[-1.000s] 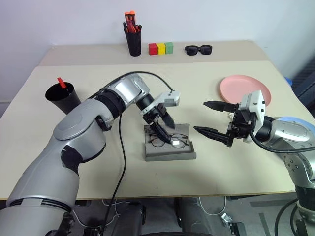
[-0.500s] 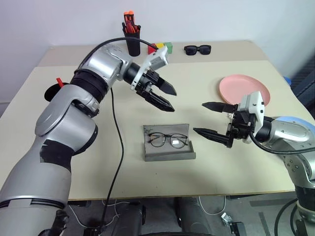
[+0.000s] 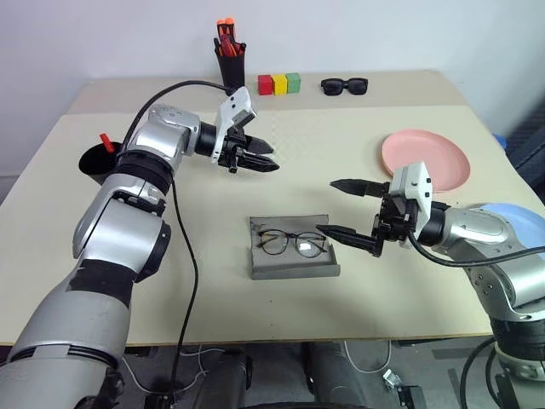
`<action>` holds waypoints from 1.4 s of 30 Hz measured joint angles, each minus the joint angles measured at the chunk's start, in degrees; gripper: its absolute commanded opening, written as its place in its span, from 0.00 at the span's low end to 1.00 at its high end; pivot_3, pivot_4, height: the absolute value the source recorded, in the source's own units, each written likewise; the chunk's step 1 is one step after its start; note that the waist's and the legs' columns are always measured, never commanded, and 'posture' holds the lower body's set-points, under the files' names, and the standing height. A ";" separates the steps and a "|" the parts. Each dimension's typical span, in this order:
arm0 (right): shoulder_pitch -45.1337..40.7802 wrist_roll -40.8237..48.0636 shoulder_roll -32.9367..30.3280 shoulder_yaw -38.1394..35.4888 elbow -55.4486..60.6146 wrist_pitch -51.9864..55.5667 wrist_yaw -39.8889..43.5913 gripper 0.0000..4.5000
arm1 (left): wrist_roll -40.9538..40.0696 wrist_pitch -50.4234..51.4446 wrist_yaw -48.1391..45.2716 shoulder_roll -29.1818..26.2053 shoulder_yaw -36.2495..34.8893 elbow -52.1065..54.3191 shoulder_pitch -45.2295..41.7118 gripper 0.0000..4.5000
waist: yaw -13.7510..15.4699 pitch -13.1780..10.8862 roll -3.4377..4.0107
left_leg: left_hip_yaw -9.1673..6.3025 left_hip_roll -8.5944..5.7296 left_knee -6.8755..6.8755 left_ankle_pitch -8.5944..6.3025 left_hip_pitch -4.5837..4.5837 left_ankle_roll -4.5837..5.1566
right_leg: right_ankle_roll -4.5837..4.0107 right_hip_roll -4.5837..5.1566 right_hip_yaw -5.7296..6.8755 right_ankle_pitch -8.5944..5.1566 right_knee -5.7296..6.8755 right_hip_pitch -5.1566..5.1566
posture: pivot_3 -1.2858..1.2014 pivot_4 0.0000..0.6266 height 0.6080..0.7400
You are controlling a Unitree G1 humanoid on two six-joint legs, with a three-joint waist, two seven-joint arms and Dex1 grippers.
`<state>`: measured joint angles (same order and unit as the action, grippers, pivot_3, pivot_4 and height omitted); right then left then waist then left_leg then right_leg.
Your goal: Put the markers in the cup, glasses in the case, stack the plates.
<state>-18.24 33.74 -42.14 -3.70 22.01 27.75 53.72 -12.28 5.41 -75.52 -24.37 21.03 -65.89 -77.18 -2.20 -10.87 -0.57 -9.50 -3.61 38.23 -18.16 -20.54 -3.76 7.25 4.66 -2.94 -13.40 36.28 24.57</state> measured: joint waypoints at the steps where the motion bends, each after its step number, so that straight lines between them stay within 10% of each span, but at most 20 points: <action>1: 0.13 -0.36 -0.65 -0.02 -0.12 -0.25 0.52 1.00 | 0.93 -0.45 0.44 0.33 -0.43 -0.01 0.90 0.04 | 0.00 0.00 0.00 | 0.00 0.00 0.00 0.00 -0.01 0.00 | 0.00 0.00 0.00 0.01 0.00 0.00 | 0.52 0.24 1.00; 42: 7.22 -1.00 -6.05 -4.72 1.15 -3.23 4.76 1.00 | 10.93 8.20 -16.48 3.97 -3.48 20.77 18.27 0.02 | -0.07 0.00 -0.01 | 0.01 0.00 0.03 0.00 0.06 0.00 | 0.01 0.00 -0.01 0.03 0.08 -0.04 | 0.52 0.24 1.00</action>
<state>-11.02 32.75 -48.19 -8.43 23.15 24.52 58.48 -1.35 13.61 -92.00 -20.40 17.55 -45.12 -58.90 -2.27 -10.87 -0.58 -9.48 -3.61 38.26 -18.16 -20.48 -3.76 7.26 4.66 -2.95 -13.37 36.35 24.53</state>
